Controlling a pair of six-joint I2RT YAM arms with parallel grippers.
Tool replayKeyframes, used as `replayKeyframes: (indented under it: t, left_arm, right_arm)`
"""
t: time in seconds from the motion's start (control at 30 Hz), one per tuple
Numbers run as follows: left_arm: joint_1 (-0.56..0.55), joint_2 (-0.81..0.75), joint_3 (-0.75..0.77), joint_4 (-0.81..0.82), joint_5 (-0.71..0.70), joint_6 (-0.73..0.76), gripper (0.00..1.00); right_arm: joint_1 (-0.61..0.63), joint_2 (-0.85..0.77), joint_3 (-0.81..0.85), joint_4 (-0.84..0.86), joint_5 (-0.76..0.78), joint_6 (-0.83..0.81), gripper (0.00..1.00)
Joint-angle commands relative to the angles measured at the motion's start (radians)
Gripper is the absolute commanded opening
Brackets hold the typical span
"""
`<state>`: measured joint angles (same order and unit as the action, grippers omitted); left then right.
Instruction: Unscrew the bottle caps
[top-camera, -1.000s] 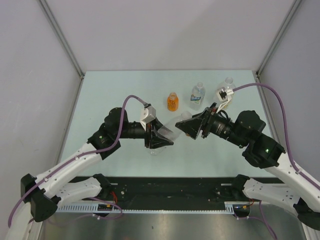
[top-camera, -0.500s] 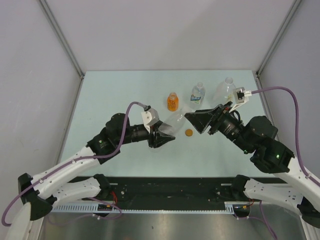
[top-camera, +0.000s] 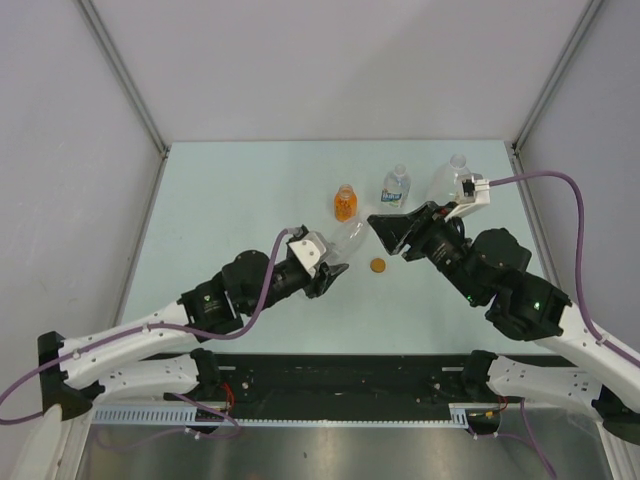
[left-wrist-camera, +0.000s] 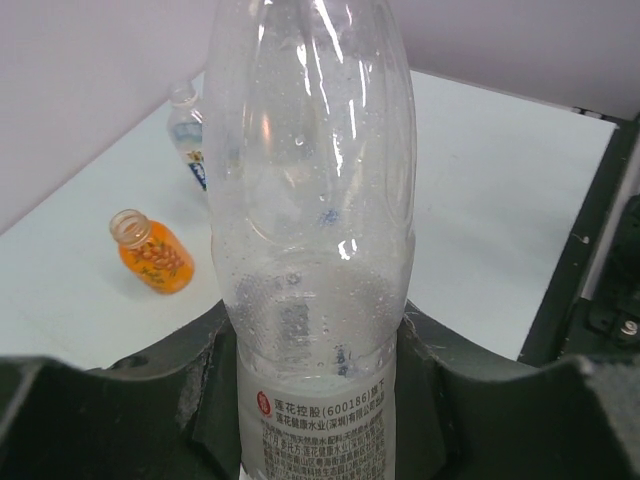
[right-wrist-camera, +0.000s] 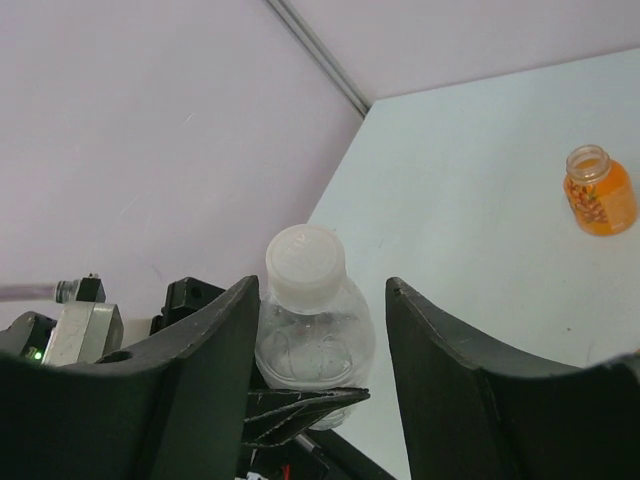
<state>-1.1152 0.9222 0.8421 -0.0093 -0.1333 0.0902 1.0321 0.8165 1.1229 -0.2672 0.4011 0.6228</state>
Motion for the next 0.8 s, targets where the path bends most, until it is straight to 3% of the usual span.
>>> replayKeyframes:
  t: [0.0, 0.27, 0.6, 0.77]
  left_arm:
    - [-0.040, -0.019, -0.005, 0.055, -0.161, 0.049, 0.00]
    - [-0.077, 0.000, -0.005, 0.068, -0.207, 0.062, 0.00]
    - [-0.083, 0.006, -0.009, 0.065, -0.203, 0.062, 0.00]
    - [-0.084, 0.004, -0.011, 0.065, -0.200, 0.059, 0.00]
  right_arm:
    - [0.006, 0.007, 0.035, 0.056, 0.051, -0.012, 0.56]
    - [0.008, 0.032, 0.035, 0.079, 0.047, -0.017, 0.55]
    - [0.006, 0.055, 0.035, 0.128, 0.027, -0.032, 0.63]
    - [0.006, 0.065, 0.035, 0.138, 0.021, -0.034, 0.59]
